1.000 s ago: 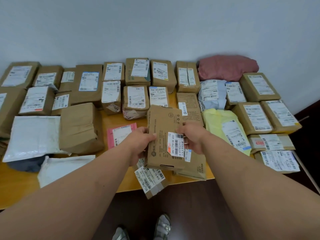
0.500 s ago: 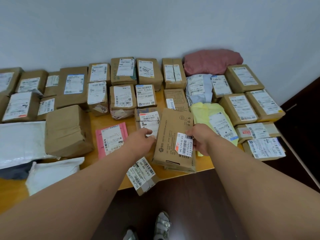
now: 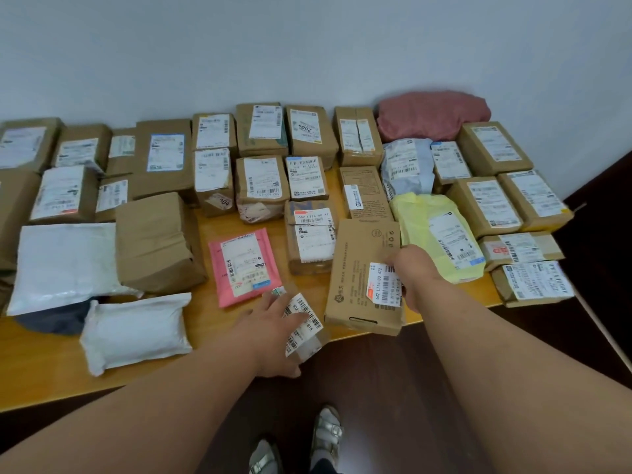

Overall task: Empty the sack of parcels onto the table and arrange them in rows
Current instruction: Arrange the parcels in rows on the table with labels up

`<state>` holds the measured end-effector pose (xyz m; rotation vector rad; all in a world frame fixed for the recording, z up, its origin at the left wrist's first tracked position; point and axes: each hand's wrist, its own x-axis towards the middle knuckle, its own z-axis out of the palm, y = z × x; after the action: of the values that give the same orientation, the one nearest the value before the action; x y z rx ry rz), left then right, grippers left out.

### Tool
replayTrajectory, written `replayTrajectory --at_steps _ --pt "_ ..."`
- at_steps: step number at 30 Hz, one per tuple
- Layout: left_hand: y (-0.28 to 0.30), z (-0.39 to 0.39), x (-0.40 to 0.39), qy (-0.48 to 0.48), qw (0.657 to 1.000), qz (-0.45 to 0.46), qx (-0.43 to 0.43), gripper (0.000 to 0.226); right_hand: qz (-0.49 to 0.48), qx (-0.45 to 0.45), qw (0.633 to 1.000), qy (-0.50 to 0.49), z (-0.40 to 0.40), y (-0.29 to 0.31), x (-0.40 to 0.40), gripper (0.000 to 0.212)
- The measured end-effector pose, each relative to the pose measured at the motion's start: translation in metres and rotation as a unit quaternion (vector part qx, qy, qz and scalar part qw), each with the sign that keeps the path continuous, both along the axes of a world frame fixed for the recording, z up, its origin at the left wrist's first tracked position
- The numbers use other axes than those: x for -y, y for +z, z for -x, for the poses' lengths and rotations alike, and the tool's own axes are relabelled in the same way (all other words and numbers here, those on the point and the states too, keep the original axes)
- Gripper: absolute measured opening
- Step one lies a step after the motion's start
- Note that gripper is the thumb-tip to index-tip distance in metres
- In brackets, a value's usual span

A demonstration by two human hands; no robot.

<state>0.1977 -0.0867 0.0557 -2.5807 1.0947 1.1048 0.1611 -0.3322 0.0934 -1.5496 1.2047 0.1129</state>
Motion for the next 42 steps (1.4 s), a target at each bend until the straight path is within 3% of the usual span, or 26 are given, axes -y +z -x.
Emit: replayTrajectory --at_steps 6,12,21,25,28,32,35,38,40,42 --pt "0.005 -0.004 -0.010 -0.071 0.994 -0.023 0.080 0.107 -0.016 0.046 0.997 -0.054 -0.004 0.008 -0.003 0.018" --pt "0.001 -0.010 0.002 -0.111 0.985 -0.043 0.124 0.107 -0.081 0.079 0.993 -0.026 -0.010 0.004 -0.013 0.018" --pt "-0.008 -0.023 -0.012 -0.156 0.971 -0.017 0.180 0.084 -0.098 0.082 0.992 0.013 -0.029 0.001 -0.017 0.018" --pt "0.003 -0.037 -0.030 -0.107 0.979 0.039 0.172 0.090 -0.100 0.079 0.992 0.020 -0.036 0.004 -0.019 0.017" --pt "0.012 -0.045 -0.049 -0.050 0.973 0.058 0.217 0.094 -0.098 0.076 0.992 0.031 -0.045 0.010 -0.026 0.025" --pt "0.021 -0.049 -0.074 0.113 0.956 0.082 0.258 0.098 -0.086 0.074 0.990 0.089 -0.060 0.023 -0.039 0.023" --pt "0.029 -0.053 -0.085 0.296 0.903 0.160 0.268 0.090 -0.058 0.077 0.986 0.135 -0.070 0.029 -0.049 0.014" --pt "0.035 -0.064 -0.090 0.499 0.784 0.280 0.240 0.082 -0.039 0.058 0.976 0.208 -0.078 0.033 -0.066 0.014" --pt "0.037 -0.072 -0.093 0.569 0.715 0.336 0.229 0.080 -0.027 0.019 0.961 0.274 -0.083 0.030 -0.083 0.017" --pt "0.039 -0.076 -0.097 0.600 0.679 0.367 0.209 0.084 -0.031 -0.018 0.946 0.322 -0.085 0.022 -0.103 0.029"
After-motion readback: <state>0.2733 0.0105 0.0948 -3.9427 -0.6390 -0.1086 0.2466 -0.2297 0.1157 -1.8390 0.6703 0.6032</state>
